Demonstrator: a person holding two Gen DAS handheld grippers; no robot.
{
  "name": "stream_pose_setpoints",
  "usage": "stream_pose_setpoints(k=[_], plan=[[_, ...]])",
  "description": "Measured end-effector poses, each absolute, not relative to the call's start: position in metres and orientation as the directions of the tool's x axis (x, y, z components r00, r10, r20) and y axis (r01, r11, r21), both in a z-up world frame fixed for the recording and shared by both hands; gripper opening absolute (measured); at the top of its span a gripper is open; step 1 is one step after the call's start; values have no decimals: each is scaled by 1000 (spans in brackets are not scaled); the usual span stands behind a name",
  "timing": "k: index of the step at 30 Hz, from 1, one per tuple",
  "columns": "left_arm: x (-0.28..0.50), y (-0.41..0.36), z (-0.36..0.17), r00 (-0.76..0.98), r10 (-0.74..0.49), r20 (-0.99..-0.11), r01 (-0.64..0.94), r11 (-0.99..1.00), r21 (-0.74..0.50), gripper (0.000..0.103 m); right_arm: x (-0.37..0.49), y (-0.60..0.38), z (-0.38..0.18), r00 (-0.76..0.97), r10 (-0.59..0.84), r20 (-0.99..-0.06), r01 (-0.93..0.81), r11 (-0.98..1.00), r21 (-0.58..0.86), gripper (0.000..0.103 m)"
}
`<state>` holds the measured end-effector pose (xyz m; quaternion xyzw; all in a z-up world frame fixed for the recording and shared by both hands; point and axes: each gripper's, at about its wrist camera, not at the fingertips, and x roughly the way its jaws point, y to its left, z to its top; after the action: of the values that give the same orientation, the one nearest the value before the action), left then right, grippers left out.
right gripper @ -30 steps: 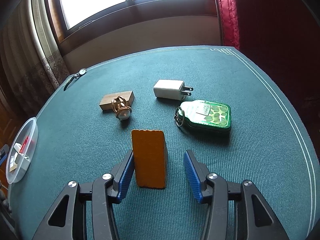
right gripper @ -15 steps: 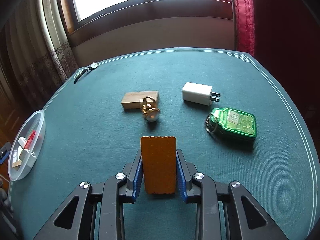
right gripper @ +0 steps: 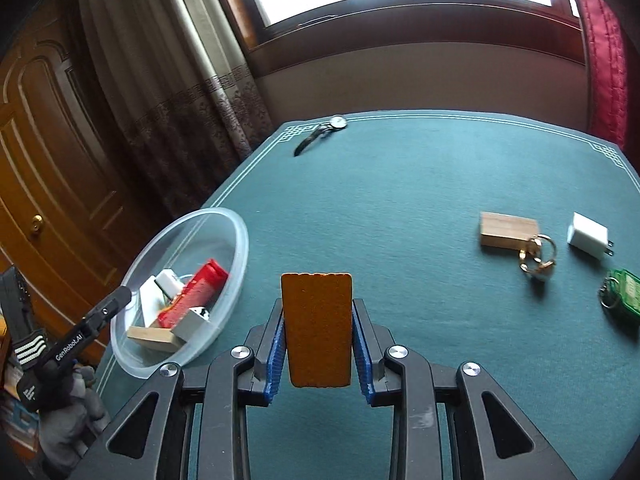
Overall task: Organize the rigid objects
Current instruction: 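Carry the orange card over the clear bowl with the right tool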
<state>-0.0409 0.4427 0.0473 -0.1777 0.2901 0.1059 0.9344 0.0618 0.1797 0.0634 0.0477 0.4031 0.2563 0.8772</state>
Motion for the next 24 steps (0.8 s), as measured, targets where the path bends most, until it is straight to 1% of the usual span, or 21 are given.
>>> stream_pose_setpoints(k=[10,14,17,24], plan=[[-42,452,46,806,86,-585,-311,903,-295,71,73,247,75,489,559,-670,-496,810,313,32],[-41,450,45,805,79,-588,-304,906,-295,71,86,269,73,440,594,-674,-515,782,352,32],[-41,449,45,805,77,-588,-302,906,-295,71,90,277,66,422,588,-690,-510,783,356,32],[-40,447,43,800,73,-596,-304,905,-297,71,83,259,56,423,595,-684,-499,783,372,42]])
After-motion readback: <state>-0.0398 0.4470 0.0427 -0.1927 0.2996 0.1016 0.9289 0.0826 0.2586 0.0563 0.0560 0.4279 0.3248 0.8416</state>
